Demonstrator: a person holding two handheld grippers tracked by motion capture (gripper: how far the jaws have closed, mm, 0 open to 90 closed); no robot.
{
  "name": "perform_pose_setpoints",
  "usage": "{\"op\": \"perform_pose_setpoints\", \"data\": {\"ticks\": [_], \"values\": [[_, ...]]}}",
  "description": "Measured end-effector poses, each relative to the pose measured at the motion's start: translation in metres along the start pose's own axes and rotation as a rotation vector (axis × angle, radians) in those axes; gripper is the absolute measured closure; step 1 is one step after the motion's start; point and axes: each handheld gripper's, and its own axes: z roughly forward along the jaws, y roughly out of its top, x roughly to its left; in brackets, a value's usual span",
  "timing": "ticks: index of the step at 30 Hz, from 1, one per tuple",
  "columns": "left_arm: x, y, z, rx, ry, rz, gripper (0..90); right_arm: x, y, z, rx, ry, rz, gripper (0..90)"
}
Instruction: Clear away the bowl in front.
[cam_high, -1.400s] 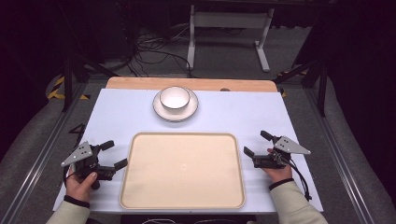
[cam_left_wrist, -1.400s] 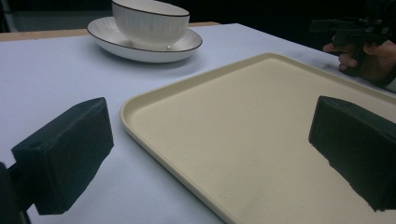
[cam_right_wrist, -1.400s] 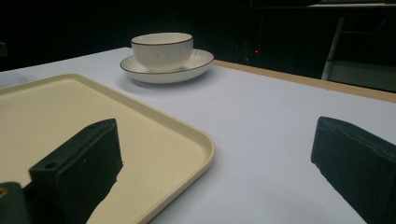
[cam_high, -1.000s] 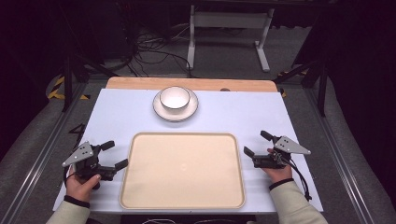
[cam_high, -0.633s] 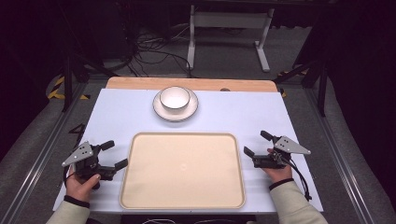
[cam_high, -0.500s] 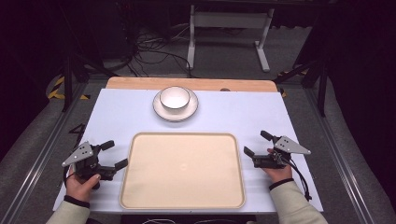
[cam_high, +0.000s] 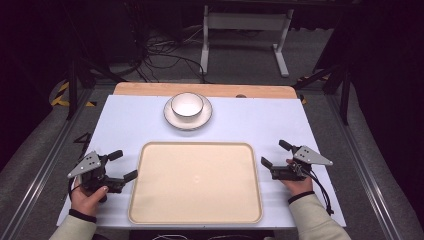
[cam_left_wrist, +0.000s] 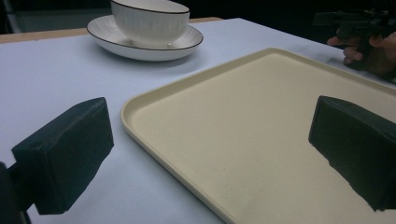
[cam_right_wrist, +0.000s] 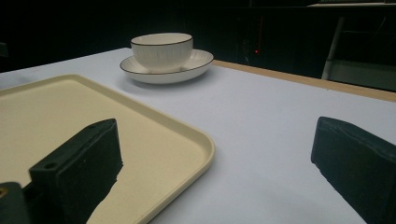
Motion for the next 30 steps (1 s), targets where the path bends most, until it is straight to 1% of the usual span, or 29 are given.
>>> {"op": "perform_pose_setpoints", "data": {"ticks": [2, 7, 11, 12, 14, 17, 18, 24, 27, 28, 30], "values": [[-0.001, 0.001, 0.0, -0.002, 0.001, 0.001, 0.5, 0.0, 0.0, 0.0, 0.001, 0.0, 0.0, 2.1], [-0.006, 0.011, 0.001, 0.004, -0.008, 0.027, 0.5, 0.0, 0.0, 0.0, 0.002, -0.003, 0.005, 2.0], [-0.007, 0.02, -0.001, -0.007, -0.016, 0.03, 0.5, 0.0, 0.0, 0.0, 0.003, -0.005, 0.005, 2.1], [-0.007, 0.02, -0.001, -0.007, -0.016, 0.03, 0.5, 0.0, 0.0, 0.0, 0.003, -0.005, 0.005, 2.1], [-0.007, 0.026, -0.001, -0.007, -0.016, 0.036, 0.5, 0.0, 0.0, 0.0, 0.003, -0.005, 0.006, 2.1], [-0.008, 0.029, 0.0, -0.01, -0.018, 0.031, 0.5, 0.0, 0.0, 0.0, 0.003, -0.005, 0.007, 2.1], [-0.009, 0.031, 0.0, -0.009, -0.024, 0.036, 0.5, 0.0, 0.0, 0.0, 0.002, -0.003, 0.005, 2.1], [-0.009, 0.038, 0.0, -0.015, -0.027, 0.037, 0.5, -0.001, 0.0, 0.0, 0.003, -0.004, 0.006, 2.1], [-0.009, 0.048, 0.002, -0.007, -0.027, 0.055, 0.6, 0.0, 0.0, 0.0, 0.004, -0.005, 0.007, 2.2], [-0.009, 0.048, 0.002, -0.007, -0.027, 0.055, 0.6, 0.0, 0.0, 0.0, 0.004, -0.005, 0.007, 2.2], [-0.008, 0.057, 0.004, -0.005, -0.026, 0.071, 0.6, 0.0, 0.0, 0.001, 0.005, -0.005, 0.007, 2.2]]}}
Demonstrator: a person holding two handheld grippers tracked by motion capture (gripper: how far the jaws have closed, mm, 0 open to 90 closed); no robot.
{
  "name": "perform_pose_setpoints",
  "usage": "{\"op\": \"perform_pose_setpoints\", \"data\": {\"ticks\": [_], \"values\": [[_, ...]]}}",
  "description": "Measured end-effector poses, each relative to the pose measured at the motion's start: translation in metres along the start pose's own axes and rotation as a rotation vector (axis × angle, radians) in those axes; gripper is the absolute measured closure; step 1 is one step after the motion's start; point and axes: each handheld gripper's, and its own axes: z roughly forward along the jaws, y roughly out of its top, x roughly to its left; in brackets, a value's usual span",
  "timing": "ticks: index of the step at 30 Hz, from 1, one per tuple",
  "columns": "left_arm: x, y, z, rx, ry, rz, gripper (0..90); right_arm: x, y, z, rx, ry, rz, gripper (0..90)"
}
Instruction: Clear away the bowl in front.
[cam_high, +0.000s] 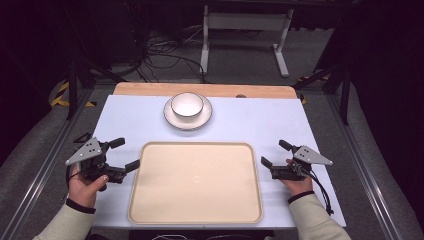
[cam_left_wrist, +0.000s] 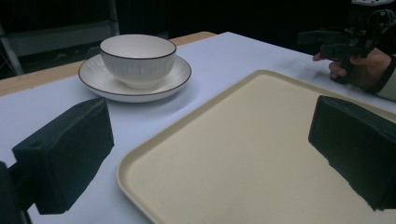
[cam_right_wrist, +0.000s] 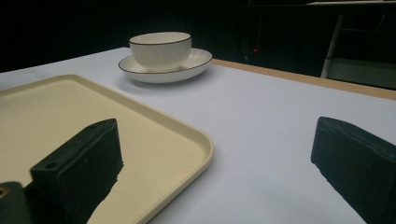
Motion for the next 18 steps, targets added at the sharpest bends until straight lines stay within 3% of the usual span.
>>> {"op": "perform_pose_setpoints", "data": {"ticks": [18], "values": [[0.019, 0.045, 0.025, -0.006, -0.011, 0.014, 0.5, 0.0, 0.0, 0.0, 0.001, 0.0, -0.005, 2.3]]}}
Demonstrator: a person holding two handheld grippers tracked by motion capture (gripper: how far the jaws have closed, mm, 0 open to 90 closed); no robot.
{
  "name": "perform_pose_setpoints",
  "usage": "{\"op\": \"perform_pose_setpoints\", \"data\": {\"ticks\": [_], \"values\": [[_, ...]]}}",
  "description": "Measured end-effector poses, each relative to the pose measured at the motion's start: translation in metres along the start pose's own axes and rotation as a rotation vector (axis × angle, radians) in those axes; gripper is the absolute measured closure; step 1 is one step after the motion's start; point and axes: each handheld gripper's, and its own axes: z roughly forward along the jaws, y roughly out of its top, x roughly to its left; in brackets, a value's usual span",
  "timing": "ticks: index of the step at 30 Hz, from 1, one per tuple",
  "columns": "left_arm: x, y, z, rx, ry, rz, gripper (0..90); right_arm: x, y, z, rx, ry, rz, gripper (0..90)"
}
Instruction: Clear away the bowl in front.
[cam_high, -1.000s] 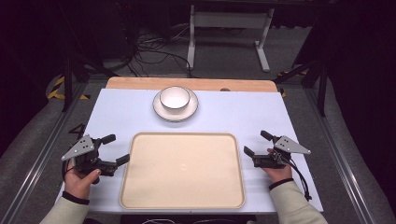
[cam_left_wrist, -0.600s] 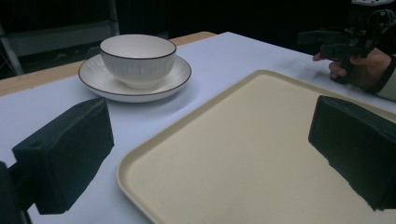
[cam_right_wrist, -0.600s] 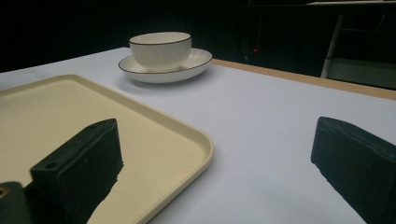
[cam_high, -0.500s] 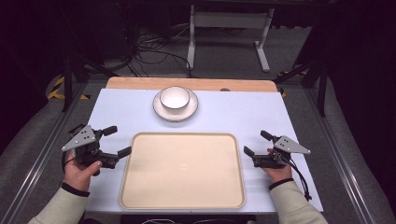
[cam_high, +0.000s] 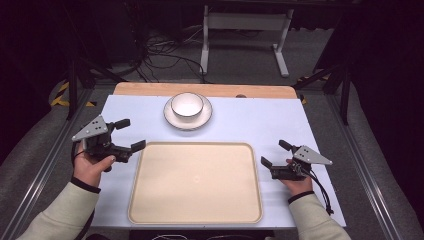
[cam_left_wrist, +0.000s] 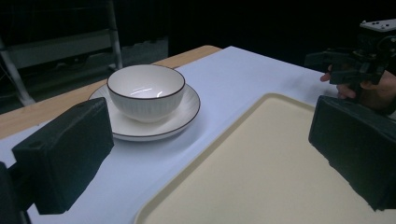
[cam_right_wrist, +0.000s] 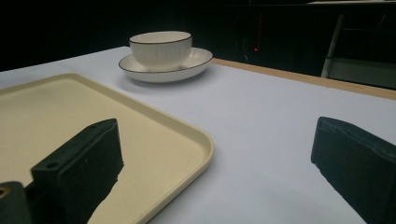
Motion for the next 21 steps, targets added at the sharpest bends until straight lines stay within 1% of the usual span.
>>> {"op": "perform_pose_setpoints", "data": {"ticks": [3, 10, 14, 15, 17, 19, 20, 21], "values": [[0.003, 0.006, 0.007, -0.002, -0.01, 0.002, 0.5, 0.0, 0.0, 0.0, 0.0, 0.0, 0.002, 2.3], [0.009, 0.02, 0.025, 0.012, -0.024, 0.016, 0.5, 0.0, 0.0, 0.0, 0.0, 0.0, 0.003, 2.3], [0.014, 0.026, 0.036, 0.016, -0.024, 0.016, 0.5, 0.0, 0.0, 0.0, 0.002, 0.002, 0.002, 2.4], [0.014, 0.026, 0.036, 0.016, -0.024, 0.016, 0.5, 0.0, 0.0, 0.0, 0.002, 0.002, 0.002, 2.4], [0.018, 0.029, 0.046, 0.022, -0.02, 0.015, 0.5, 0.0, 0.0, 0.0, 0.003, 0.002, 0.002, 2.4], [0.02, 0.03, 0.047, 0.024, -0.02, 0.015, 0.5, 0.0, 0.0, 0.0, 0.003, 0.002, 0.002, 2.4], [0.024, 0.032, 0.052, 0.031, -0.014, 0.022, 0.5, 0.0, 0.0, 0.0, 0.003, 0.002, 0.002, 2.4], [0.024, 0.032, 0.052, 0.031, -0.014, 0.022, 0.5, 0.0, 0.0, 0.0, 0.003, 0.002, 0.002, 2.4]]}}
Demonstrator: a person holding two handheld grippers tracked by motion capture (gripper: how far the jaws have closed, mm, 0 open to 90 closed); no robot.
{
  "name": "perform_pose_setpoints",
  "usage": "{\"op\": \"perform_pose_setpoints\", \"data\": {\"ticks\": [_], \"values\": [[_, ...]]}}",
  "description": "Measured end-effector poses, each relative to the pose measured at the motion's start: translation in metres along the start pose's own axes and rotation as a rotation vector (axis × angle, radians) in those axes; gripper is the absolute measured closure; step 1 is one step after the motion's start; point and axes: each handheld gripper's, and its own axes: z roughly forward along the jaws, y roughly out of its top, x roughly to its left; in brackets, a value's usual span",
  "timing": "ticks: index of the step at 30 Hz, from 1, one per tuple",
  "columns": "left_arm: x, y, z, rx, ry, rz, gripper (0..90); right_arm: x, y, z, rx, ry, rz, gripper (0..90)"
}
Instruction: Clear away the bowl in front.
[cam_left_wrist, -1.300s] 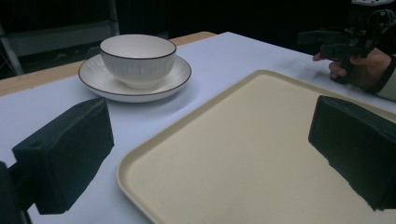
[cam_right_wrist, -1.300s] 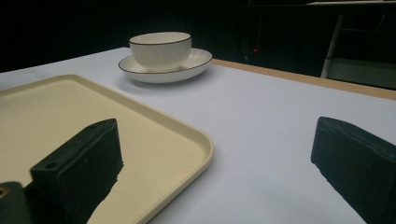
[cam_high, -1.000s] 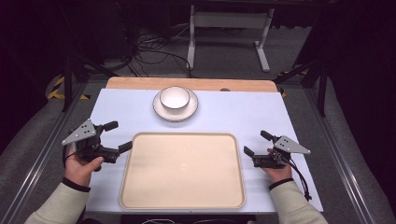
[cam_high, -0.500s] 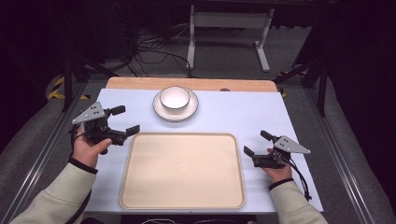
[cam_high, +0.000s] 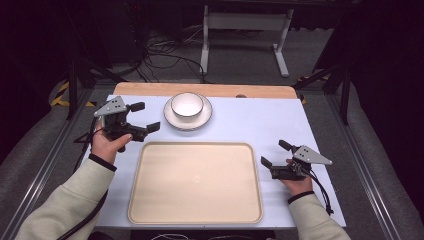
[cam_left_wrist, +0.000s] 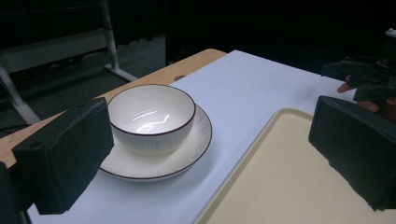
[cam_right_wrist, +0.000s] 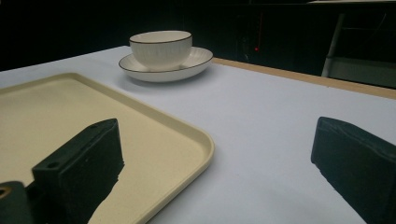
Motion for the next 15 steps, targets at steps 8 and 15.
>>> {"op": "perform_pose_setpoints", "data": {"ticks": [8, 15], "values": [[0.01, 0.009, 0.019, 0.012, -0.01, -0.021, 0.6, 0.0, 0.0, 0.0, 0.002, 0.0, 0.001, 2.4], [0.017, 0.014, 0.033, 0.018, -0.015, -0.028, 0.6, 0.0, 0.0, 0.0, 0.003, -0.002, 0.0, 2.5]]}}
